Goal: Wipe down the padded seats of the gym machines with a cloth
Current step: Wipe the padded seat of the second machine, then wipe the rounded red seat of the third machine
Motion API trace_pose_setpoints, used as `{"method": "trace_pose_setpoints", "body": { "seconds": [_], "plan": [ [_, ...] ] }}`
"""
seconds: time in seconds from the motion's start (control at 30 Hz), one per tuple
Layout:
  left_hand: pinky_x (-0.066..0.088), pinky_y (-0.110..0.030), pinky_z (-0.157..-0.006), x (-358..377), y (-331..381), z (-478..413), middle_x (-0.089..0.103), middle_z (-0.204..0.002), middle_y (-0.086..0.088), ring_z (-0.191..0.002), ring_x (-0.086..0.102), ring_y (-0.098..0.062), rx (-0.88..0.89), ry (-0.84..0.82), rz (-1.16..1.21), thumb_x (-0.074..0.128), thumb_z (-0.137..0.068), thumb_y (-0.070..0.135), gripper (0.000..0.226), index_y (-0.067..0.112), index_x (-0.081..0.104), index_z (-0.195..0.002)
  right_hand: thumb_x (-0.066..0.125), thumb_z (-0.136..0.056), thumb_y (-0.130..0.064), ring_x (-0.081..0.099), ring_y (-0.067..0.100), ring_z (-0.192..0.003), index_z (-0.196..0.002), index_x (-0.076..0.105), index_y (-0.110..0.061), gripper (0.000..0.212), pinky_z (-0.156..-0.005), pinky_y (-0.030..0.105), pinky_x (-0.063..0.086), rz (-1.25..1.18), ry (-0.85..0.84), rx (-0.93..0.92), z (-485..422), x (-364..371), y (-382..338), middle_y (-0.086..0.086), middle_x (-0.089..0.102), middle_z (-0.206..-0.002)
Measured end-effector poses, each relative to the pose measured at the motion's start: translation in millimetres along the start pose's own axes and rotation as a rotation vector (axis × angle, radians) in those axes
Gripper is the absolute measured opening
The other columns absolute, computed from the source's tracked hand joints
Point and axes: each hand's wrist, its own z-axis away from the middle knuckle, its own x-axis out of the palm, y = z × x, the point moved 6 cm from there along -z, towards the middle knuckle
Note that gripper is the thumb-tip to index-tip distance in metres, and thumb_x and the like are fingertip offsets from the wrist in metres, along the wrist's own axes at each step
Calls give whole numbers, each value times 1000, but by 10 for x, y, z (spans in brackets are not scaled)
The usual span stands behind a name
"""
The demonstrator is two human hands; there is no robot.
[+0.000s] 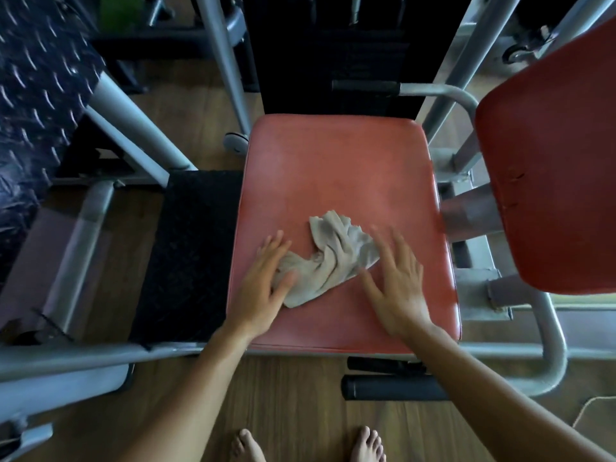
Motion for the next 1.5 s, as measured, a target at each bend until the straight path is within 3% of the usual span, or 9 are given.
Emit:
{"method": "trace_pose_setpoints", "body": {
  "seconds": [0.2, 0.33, 0.47, 0.57, 0.63, 0.7, 0.8, 1.0, 1.5],
  "plan": [
    [24, -47, -125, -32, -113, 39, 39, -159, -6, -153, 25, -18, 125, 213, -205, 40, -107, 25, 44, 5, 49, -146, 48, -81, -81, -1, 16, -155, -142, 42, -46, 70, -124, 40, 7, 176, -126, -131, -128, 475, -448, 2, 7, -168],
    [17, -42, -127, -47, -153, 41, 37, -160, -4, -154, 21, -18, 85, 234, -239, 39, -107, 29, 46, 9, 48, -147, 60, -80, -73, 28, 24, -146, -130, 54, -34, 64, -120, 42, 29, 155, -79, -21, -65, 433, -410, 3, 25, -159],
    [2, -29, -127, -7, -103, -5, 22, -165, 3, -156, 7, -15, -23, 116, -316, 31, -106, 36, 52, 15, 38, -153, 75, -81, -50, 54, 26, -113, -130, 48, -23, 62, -88, 37, 52, 44, -71, 78, 15, 239, -357, -3, 43, -131],
    [-6, -24, -124, -51, -16, -9, 6, -165, 7, -154, -4, -14, -104, -31, -338, 34, -106, 33, 54, 15, 29, -157, 79, -81, -32, 48, 28, -128, -144, 37, -18, 77, -104, 38, 44, 8, -145, 172, 4, 64, -359, 6, 48, -139],
    [0, -26, -123, -143, 68, -8, 8, -166, 6, -155, 0, -14, -217, -143, -299, 40, -107, 28, 52, 16, 30, -157, 80, -80, -26, 51, 31, -126, -148, 35, -15, 82, -101, 37, 42, 13, -221, 235, -28, -33, -337, 10, 53, -136],
    [23, -29, -119, -351, 256, 31, 35, -161, 3, -150, 29, -16, -359, -194, -150, 43, -107, 30, 42, 18, 48, -147, 79, -79, -23, 58, 30, -117, -146, 42, -16, 77, -91, 34, 46, 20, -268, 233, -28, -200, -369, 10, 60, -129],
    [49, -29, -101, -760, 784, 200, 66, -133, 2, -124, 61, -15, -351, -87, -71, 48, -105, 34, 32, 22, 63, -131, 77, -77, -21, 66, 15, -96, -142, 52, -25, 70, -78, 28, 52, -67, -262, 143, 126, -666, -605, -1, 71, -114],
    [55, -23, -86, -1688, 2120, 994, 74, -102, 16, -97, 67, 2, -185, 262, -40, 59, -100, 27, 19, 24, 72, -112, 80, -76, -28, 62, -5, -92, -125, 62, -33, 52, -76, 16, 55, -174, -275, -225, 691, -1812, -1449, -20, 64, -107],
    [54, -23, -80, -2649, 3523, 3853, 72, -103, 19, -94, 68, 0, -318, 760, -153, 61, -100, 25, 16, 26, 73, -111, 76, -87, -33, 61, -2, -111, -119, 67, -31, 34, -87, 14, 50, -224, -470, -891, 2464, -2592, -3470, -25, 62, -119]
  ]
}}
